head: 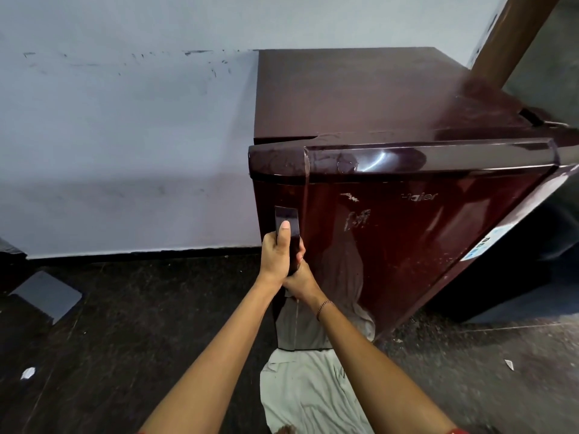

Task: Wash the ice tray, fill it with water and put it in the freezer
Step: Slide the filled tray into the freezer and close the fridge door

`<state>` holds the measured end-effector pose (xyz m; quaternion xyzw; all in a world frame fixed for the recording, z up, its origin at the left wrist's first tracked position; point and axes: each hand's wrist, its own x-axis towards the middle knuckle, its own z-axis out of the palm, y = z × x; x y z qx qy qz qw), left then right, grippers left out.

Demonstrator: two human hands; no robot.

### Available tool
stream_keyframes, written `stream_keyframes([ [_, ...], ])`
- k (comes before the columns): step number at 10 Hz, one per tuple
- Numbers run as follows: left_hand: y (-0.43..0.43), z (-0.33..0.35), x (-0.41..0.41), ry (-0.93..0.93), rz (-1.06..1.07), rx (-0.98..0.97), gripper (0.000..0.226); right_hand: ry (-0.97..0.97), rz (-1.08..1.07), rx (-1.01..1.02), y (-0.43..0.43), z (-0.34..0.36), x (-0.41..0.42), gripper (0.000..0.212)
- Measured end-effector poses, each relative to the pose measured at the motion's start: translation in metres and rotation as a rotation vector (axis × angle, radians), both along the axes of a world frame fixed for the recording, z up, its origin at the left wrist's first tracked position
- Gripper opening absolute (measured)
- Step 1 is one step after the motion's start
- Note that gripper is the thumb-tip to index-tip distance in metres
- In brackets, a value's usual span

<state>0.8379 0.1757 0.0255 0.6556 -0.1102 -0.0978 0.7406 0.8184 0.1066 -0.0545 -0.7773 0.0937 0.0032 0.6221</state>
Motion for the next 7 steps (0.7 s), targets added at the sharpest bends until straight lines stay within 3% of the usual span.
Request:
stream_keyframes([
  [1,0.003,0.002,-0.002,0.008,0.005,0.028,0.066,-0.010,-0.009,0.006,0.002,0.001,-0.003,0.031],
  [3,0.013,0.001,-0.012,-0.093,0.048,0.195,0.079,-0.015,-0.085,-0.040,0.005,0.009,-0.013,0.020],
  [4,0.018,-0.006,-0.027,-0.166,0.100,0.270,0.066,-0.062,-0.091,-0.077,0.006,0.012,-0.025,0.024],
  [6,0.032,-0.026,-0.059,-0.369,0.174,0.651,0.051,-0.115,-0.115,-0.402,0.006,0.013,-0.059,0.042],
  [7,0.041,-0.033,-0.080,-0.385,0.271,0.954,0.051,-0.134,-0.142,-0.564,0.002,0.017,-0.076,0.045],
])
